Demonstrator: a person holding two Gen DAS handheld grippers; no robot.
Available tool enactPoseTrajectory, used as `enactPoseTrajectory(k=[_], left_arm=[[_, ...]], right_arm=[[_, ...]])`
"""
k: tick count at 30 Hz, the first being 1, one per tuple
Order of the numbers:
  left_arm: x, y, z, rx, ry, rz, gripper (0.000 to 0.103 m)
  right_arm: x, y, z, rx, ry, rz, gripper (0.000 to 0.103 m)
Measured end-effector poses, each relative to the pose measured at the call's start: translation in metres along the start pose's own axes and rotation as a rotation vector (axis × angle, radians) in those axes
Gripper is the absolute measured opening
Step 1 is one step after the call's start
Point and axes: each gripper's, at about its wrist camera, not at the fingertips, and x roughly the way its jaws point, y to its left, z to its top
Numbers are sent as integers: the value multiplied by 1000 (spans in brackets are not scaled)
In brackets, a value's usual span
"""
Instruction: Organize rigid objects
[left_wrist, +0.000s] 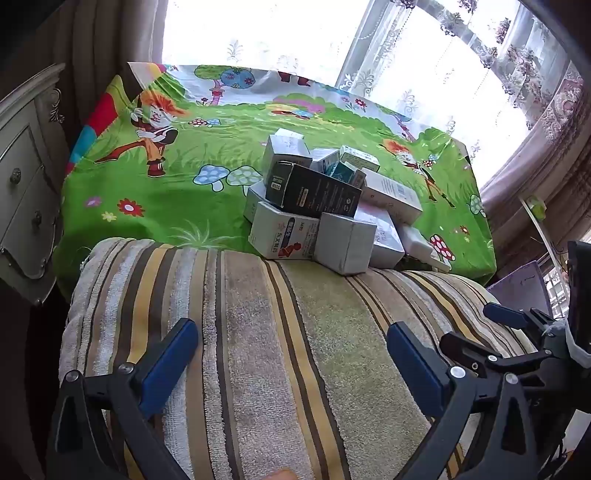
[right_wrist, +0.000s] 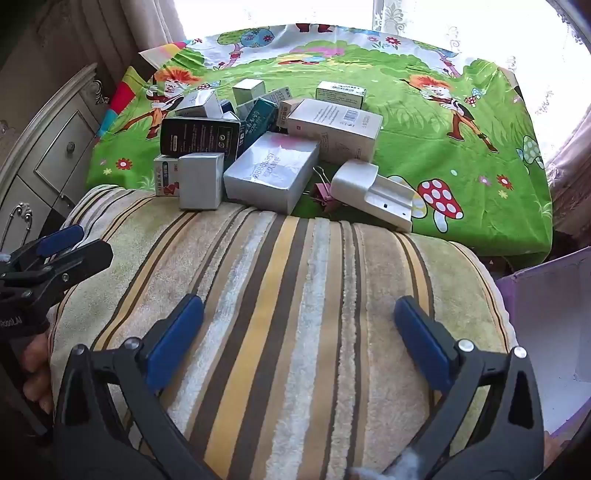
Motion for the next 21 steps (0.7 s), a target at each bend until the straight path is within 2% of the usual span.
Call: enactPoseTrajectory(k=[2, 21], left_arm=[[0, -1, 0, 12, 16, 28, 103], [4, -2, 0, 24, 21, 45, 103]], right_arm=[[0, 0, 0, 1, -6, 6, 103], [0, 0, 0, 0, -1, 1, 103]])
